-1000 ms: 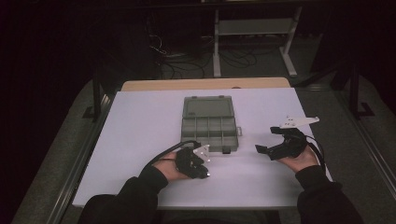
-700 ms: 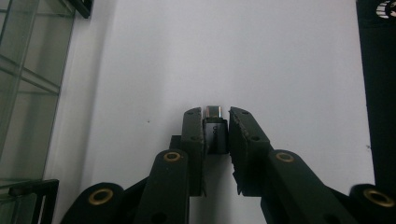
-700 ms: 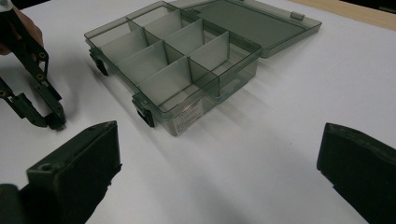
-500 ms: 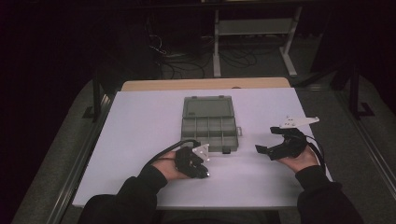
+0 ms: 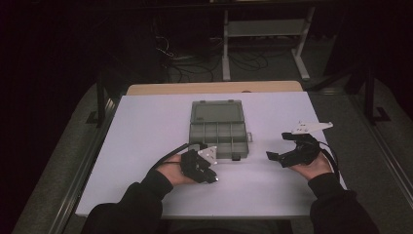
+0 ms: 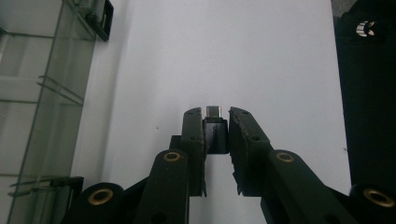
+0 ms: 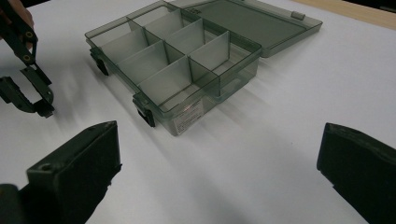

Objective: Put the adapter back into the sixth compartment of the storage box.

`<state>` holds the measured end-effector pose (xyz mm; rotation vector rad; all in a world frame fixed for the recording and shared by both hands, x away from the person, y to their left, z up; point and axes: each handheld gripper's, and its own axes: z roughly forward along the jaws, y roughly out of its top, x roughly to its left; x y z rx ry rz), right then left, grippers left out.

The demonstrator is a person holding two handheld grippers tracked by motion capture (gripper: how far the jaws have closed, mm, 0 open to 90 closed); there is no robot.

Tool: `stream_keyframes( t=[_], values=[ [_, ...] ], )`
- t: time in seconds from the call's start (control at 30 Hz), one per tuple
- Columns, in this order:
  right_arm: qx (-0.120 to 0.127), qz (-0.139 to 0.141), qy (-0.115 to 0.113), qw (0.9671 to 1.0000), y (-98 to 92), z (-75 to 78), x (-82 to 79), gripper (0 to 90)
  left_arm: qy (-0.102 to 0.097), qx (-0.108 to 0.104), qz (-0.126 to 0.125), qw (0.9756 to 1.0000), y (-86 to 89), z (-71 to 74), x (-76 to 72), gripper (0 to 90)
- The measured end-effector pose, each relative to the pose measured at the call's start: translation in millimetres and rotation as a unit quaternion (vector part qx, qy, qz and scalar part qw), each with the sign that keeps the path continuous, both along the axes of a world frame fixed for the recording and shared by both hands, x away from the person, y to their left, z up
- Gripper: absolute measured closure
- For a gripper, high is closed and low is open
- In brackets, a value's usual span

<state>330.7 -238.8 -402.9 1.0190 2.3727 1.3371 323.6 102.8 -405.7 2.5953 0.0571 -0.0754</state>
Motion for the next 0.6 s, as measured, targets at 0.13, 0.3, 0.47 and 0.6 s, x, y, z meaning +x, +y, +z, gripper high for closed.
stream_keyframes(
  t=[0.13, 0.3, 0.47, 0.6],
  values=[
    [0.000, 0.000, 0.000, 1.0000, 0.0, 0.0, 0.0, 0.0, -0.004, -0.003, 0.003, 1.0000, 1.9, 5.1, 1.5, 76.3],
    [0.000, 0.000, 0.000, 1.0000, 0.1, -0.1, 0.1, 0.0, -0.011, -0.008, 0.005, 0.9999, 3.8, 14.5, 4.0, 76.3],
    [0.000, 0.000, 0.000, 1.0000, 0.1, -0.1, 0.0, 0.0, -0.017, -0.011, 0.006, 0.9998, 5.2, 22.1, 5.7, 76.4],
    [0.000, 0.001, 0.001, 1.0000, 0.1, -0.1, 0.0, 0.0, -0.023, -0.017, 0.009, 0.9996, 7.5, 29.6, 7.7, 76.4]
  ],
)
